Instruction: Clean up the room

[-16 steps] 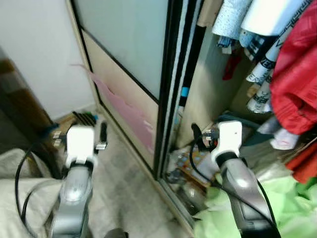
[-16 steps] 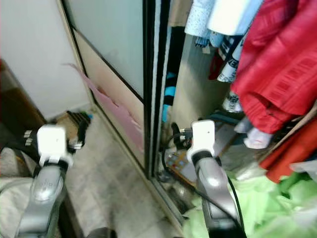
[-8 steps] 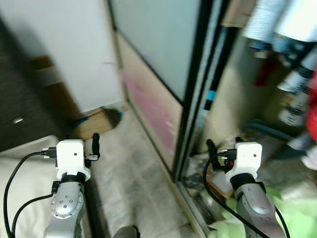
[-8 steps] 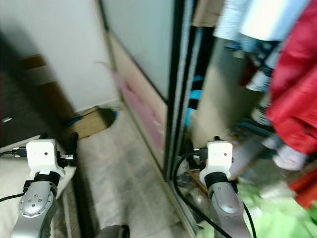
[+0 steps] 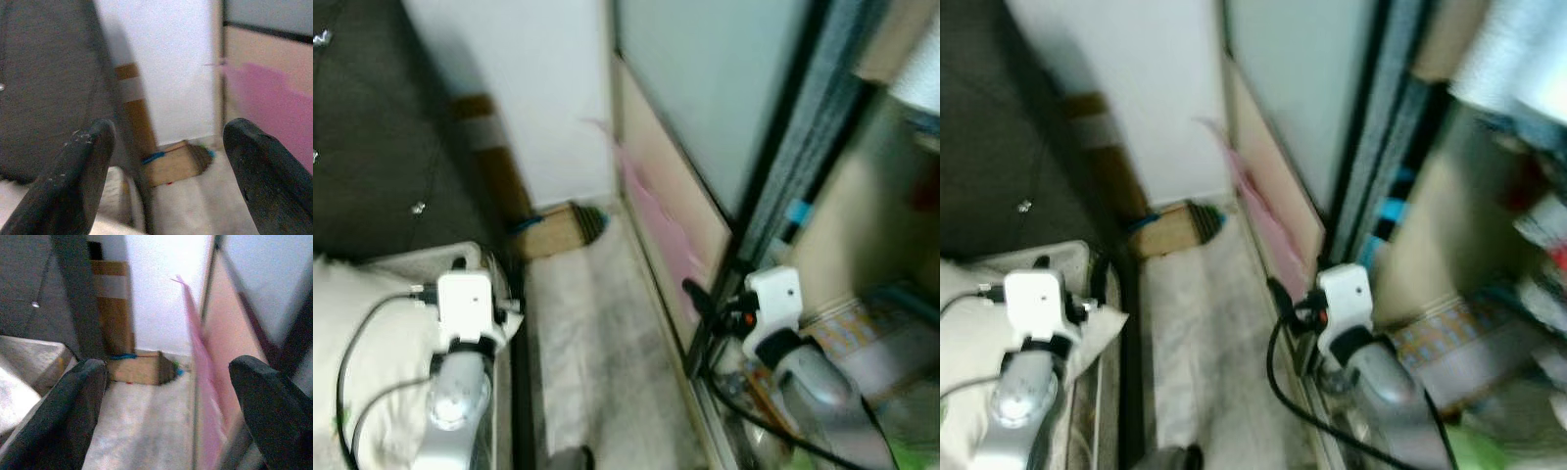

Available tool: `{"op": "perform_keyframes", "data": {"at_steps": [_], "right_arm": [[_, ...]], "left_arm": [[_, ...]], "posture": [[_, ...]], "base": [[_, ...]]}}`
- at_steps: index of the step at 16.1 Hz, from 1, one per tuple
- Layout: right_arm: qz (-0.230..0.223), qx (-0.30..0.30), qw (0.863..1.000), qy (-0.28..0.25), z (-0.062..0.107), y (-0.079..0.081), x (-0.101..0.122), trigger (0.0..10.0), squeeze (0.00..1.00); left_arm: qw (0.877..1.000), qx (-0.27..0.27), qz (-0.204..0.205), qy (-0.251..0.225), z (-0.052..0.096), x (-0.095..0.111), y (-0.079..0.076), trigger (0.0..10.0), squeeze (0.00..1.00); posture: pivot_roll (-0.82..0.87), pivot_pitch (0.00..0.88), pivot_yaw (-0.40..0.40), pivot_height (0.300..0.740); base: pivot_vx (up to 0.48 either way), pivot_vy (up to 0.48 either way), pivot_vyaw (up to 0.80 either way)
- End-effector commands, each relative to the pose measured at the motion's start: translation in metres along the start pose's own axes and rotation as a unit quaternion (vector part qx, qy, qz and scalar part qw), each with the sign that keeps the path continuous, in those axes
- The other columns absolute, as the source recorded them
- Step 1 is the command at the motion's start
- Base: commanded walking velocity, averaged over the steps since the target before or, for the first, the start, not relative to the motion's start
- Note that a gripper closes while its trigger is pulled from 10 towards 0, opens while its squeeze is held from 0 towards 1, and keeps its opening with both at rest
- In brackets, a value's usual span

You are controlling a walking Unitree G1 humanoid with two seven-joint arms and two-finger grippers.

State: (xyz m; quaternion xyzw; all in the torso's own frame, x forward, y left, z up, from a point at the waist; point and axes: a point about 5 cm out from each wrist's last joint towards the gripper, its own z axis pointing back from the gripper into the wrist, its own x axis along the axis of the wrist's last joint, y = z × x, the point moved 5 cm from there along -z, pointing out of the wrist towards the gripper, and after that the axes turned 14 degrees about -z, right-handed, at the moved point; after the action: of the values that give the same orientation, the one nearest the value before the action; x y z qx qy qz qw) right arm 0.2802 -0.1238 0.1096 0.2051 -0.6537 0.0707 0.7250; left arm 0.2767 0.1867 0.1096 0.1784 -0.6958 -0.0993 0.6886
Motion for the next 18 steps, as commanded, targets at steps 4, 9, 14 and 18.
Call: {"op": "perform_keyframes", "data": {"at_steps": [4,9,14,18], "right_arm": [[-0.009,-0.062,0.998,-0.025,-0.005,-0.009,-0.002,10.0,0.0],[0.018,-0.101,0.994,-0.046,-0.004,-0.025,0.006,10.0,0.0],[0.024,-0.084,0.995,-0.052,-0.014,-0.02,0.01,10.0,0.0],[0.027,-0.074,0.995,-0.058,-0.019,-0.018,0.015,10.0,0.0]], "left_arm": [[0.999,-0.031,0.002,0.033,-0.001,-0.015,-0.012,10.0,0.0],[0.996,-0.079,0.022,0.034,0.003,-0.013,-0.027,10.0,0.0],[0.998,-0.055,0.002,0.016,-0.005,-0.001,-0.021,10.0,0.0],[0.998,-0.049,0.034,0.011,-0.007,0.003,-0.022,10.0,0.0]], "posture": [[-0.07,0.024,0.009,0.74],[-0.07,0.018,0.014,0.74],[-0.06,0.031,0.009,0.74],[-0.07,0.037,0.012,0.74]], "base": [[0.0,0.0,0.8],[0.0,0.0,0.8],[0.0,0.0,0.8],[0.0,0.0,0.8]]}}
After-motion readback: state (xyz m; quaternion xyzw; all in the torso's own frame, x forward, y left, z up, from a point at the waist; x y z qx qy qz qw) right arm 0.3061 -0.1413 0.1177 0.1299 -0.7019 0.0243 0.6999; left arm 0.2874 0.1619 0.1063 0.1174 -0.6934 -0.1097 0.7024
